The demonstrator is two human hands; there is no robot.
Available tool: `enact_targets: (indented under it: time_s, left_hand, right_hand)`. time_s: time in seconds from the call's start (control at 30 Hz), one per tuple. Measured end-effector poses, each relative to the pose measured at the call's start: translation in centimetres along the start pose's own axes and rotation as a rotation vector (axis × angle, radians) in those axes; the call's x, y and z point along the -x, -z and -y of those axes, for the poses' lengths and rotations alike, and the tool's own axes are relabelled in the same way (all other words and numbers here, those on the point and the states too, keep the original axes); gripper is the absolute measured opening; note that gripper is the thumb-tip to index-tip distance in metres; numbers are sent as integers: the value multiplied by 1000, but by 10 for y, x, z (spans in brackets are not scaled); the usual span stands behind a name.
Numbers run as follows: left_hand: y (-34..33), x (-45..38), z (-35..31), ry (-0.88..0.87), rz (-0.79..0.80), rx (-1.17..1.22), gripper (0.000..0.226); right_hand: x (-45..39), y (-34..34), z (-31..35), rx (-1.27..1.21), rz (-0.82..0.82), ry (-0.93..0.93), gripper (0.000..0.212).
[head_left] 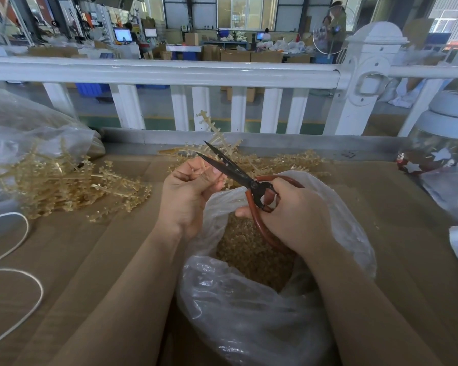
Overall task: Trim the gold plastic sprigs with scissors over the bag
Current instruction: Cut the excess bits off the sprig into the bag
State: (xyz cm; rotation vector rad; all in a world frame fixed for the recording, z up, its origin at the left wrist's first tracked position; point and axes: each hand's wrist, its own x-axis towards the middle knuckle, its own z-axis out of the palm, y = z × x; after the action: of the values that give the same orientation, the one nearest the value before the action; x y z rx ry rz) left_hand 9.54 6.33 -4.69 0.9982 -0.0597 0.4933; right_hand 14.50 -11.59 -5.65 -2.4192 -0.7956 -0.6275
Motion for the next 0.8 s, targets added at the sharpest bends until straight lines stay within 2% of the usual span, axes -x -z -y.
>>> enact_targets:
  time_s: [0.2, 0.4, 0.8]
  left_hand:
    - [1, 0, 1, -7, 7, -14, 14]
    - [3, -2, 5, -5, 26, -99, 14]
    - [0, 1, 4, -13, 71, -82, 7]
  right_hand:
    - [0, 1, 0, -23, -12, 8, 90]
    - [0, 0, -1, 62, -63, -3, 75]
    - [0, -3, -4, -10, -57, 0, 86]
